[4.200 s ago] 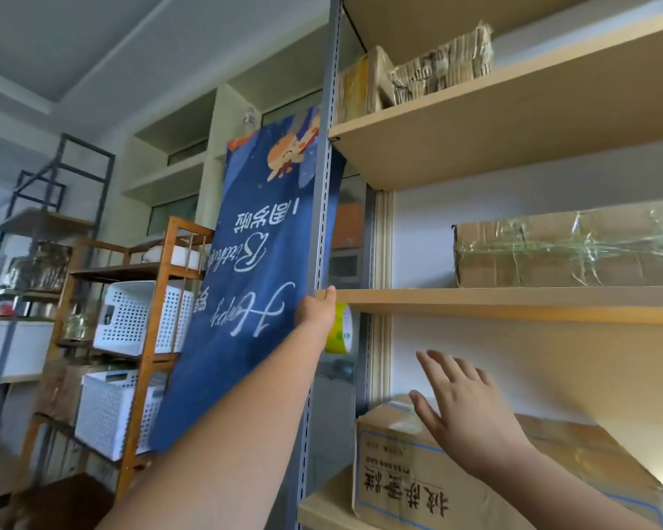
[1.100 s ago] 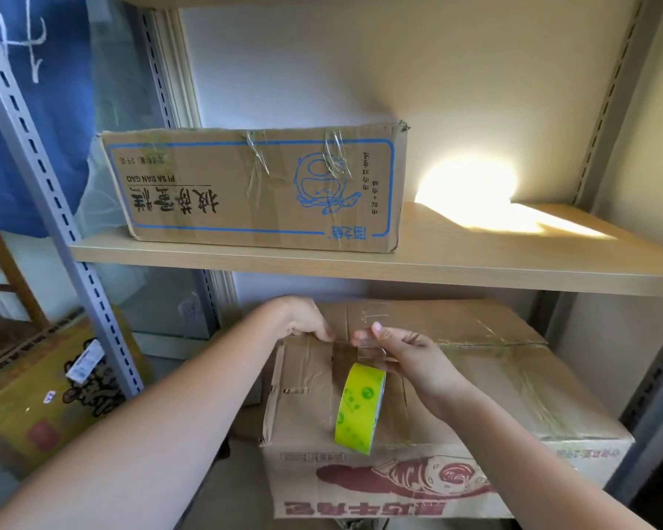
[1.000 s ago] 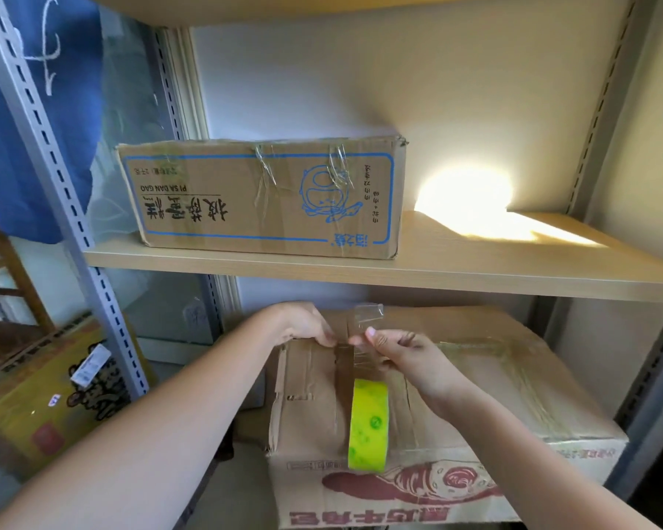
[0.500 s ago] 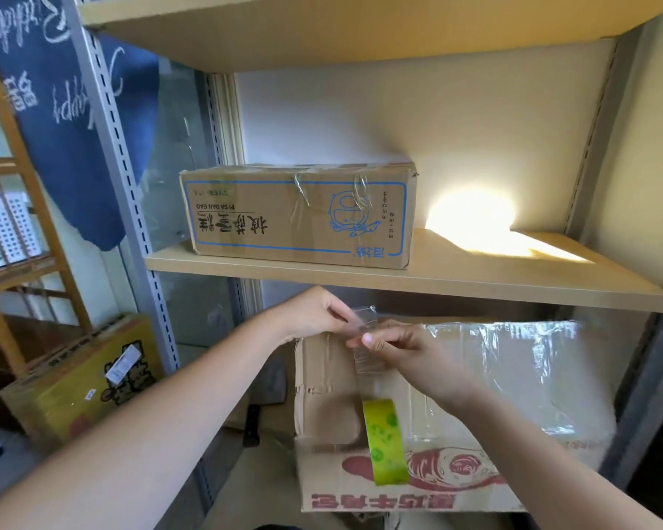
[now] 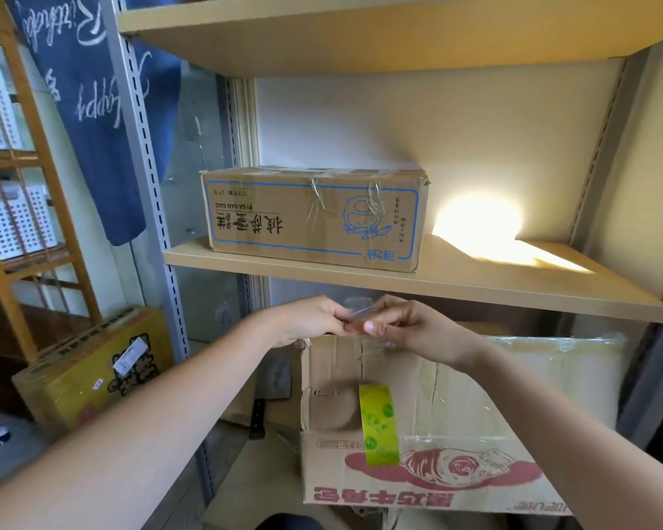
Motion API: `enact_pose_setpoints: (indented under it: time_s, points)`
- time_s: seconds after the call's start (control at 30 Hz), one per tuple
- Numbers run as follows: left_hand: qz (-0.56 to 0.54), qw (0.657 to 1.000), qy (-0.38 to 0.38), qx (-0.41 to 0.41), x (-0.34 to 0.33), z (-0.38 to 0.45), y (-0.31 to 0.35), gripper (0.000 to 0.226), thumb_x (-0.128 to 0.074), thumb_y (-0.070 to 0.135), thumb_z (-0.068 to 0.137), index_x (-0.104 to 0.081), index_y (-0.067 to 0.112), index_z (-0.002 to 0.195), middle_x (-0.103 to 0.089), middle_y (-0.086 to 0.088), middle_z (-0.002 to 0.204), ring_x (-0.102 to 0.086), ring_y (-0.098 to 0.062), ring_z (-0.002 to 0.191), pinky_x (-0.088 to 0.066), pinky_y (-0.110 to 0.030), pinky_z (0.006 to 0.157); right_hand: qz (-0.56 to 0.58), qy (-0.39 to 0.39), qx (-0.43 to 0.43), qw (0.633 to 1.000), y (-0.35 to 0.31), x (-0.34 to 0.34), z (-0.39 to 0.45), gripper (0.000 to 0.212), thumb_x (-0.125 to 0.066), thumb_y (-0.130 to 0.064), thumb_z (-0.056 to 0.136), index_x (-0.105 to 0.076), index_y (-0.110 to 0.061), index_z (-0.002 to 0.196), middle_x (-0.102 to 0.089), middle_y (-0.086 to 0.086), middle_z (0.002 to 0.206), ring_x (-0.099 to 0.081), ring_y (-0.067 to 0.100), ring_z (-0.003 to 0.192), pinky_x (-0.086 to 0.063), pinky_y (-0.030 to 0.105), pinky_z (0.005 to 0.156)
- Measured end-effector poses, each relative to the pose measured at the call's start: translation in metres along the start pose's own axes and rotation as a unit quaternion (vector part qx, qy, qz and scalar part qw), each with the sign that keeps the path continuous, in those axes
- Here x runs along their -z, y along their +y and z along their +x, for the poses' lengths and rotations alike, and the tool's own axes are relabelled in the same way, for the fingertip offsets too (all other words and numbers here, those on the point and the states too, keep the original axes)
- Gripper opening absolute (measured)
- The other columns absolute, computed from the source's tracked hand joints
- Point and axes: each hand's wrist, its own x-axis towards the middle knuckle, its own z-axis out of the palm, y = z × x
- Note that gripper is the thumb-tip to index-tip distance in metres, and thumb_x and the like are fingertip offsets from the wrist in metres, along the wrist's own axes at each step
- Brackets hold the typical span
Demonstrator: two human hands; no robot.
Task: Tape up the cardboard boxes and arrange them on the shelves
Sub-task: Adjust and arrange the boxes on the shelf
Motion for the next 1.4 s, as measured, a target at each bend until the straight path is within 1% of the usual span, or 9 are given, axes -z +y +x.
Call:
enact_pose_setpoints:
  time_s: [0.1, 0.27, 0.4, 0.53, 0.63, 0.9, 1.07, 1.2, 1.4]
  points:
    - [-0.054, 0.998, -0.023, 0.019, 0.003, -0.002, -0.005, 0.028, -0.053, 0.008, 0.094, -0.068, 0.009, 0.117, -0.066, -0.004, 0.121, -0.056, -0.013, 0.112, -0.033, -0.022, 0.103, -0.011, -0.015, -0.026, 0.999, 0.001, 0.004, 0.005, 0.035, -0.057, -0.047, 0.09, -0.077, -0.022, 0.105, -0.058, 0.009, 0.112, -0.056, 0.023, 0.107, -0.044, 0.037, 0.097]
    - [-0.167, 0.983, -0.065, 0.045, 0.008, 0.002, -0.016, 0.028, -0.063, 0.02, 0.074, -0.063, 0.011, 0.101, -0.062, -0.001, 0.11, -0.055, -0.013, 0.104, -0.037, -0.025, 0.105, 0.001, -0.034, -0.053, 0.998, 0.001, 0.009, 0.015, 0.035, -0.057, -0.047, 0.091, -0.076, -0.025, 0.109, -0.064, 0.002, 0.109, -0.06, 0.016, 0.108, -0.044, 0.034, 0.099]
    - [-0.107, 0.992, -0.059, 0.034, 0.004, -0.004, -0.012, 0.03, -0.057, 0.003, 0.094, -0.064, 0.007, 0.123, -0.065, 0.008, 0.117, -0.056, -0.002, 0.104, -0.041, -0.007, 0.077, 0.019, -0.049, -0.061, 0.997, 0.001, 0.013, 0.015, 0.031, -0.057, -0.039, 0.095, -0.072, -0.025, 0.118, -0.068, -0.021, 0.102, -0.062, -0.002, 0.106, -0.044, 0.012, 0.09]
    - [-0.14, 0.989, -0.046, 0.03, 0.003, -0.002, -0.015, 0.04, -0.064, 0.016, 0.079, -0.07, 0.01, 0.118, -0.065, 0.003, 0.121, -0.053, -0.011, 0.111, -0.033, -0.027, 0.109, -0.031, -0.043, -0.094, 0.994, 0.004, 0.014, 0.017, 0.031, -0.058, -0.041, 0.095, -0.072, -0.027, 0.118, -0.068, -0.026, 0.096, -0.06, -0.01, 0.096, -0.04, 0.008, 0.085]
    - [-0.196, 0.978, -0.067, 0.042, 0.001, -0.002, -0.014, 0.047, -0.069, 0.033, 0.07, -0.072, 0.012, 0.112, -0.066, -0.002, 0.118, -0.056, -0.016, 0.112, -0.039, -0.031, 0.106, -0.048, -0.026, -0.114, 0.992, 0.006, 0.009, 0.021, 0.029, -0.059, -0.04, 0.095, -0.073, -0.026, 0.116, -0.071, -0.023, 0.097, -0.061, -0.013, 0.09, -0.039, 0.006, 0.079]
    - [-0.132, 0.989, 0.014, 0.068, -0.01, 0.003, -0.013, 0.021, -0.071, 0.041, 0.085, -0.074, 0.027, 0.101, -0.055, 0.004, 0.139, -0.034, -0.012, 0.135, -0.009, -0.035, 0.115, -0.096, 0.008, -0.164, 0.982, 0.001, -0.002, 0.028, 0.024, -0.058, -0.033, 0.097, -0.075, -0.016, 0.097, -0.051, -0.024, 0.044, -0.049, -0.005, 0.049, -0.033, 0.004, 0.048]
    - [-0.193, 0.972, 0.016, 0.133, -0.009, 0.006, -0.009, 0.036, -0.082, 0.037, 0.07, -0.078, 0.023, 0.103, -0.065, 0.003, 0.122, -0.054, -0.015, 0.12, -0.028, -0.035, 0.115, -0.176, 0.009, -0.198, 0.964, -0.012, -0.004, 0.03, 0.012, -0.056, -0.032, 0.098, -0.065, -0.024, 0.096, -0.052, -0.014, 0.07, -0.045, 0.004, 0.062, -0.034, 0.004, 0.048]
    - [-0.267, 0.945, -0.015, 0.187, -0.007, 0.005, -0.001, 0.019, -0.068, 0.018, 0.086, -0.073, 0.008, 0.102, -0.07, -0.005, 0.081, -0.066, -0.02, 0.071, -0.053, -0.031, 0.074, -0.261, -0.022, -0.255, 0.931, -0.022, -0.008, 0.033, 0.039, -0.044, -0.033, 0.102, -0.06, -0.005, 0.124, -0.06, 0.009, 0.107, -0.046, 0.018, 0.089, -0.031, 0.016, 0.064]
    - [-0.251, 0.939, -0.008, 0.234, -0.008, 0.002, 0.004, 0.014, -0.062, 0.02, 0.093, -0.067, 0.009, 0.087, -0.068, -0.006, 0.069, -0.066, -0.02, 0.063, -0.055, -0.034, 0.068, -0.304, 0.041, -0.319, 0.896, -0.004, -0.016, 0.047, 0.043, -0.054, -0.05, 0.09, -0.062, -0.015, 0.113, -0.053, -0.002, 0.083, -0.057, 0.022, 0.087, -0.045, 0.029, 0.072]
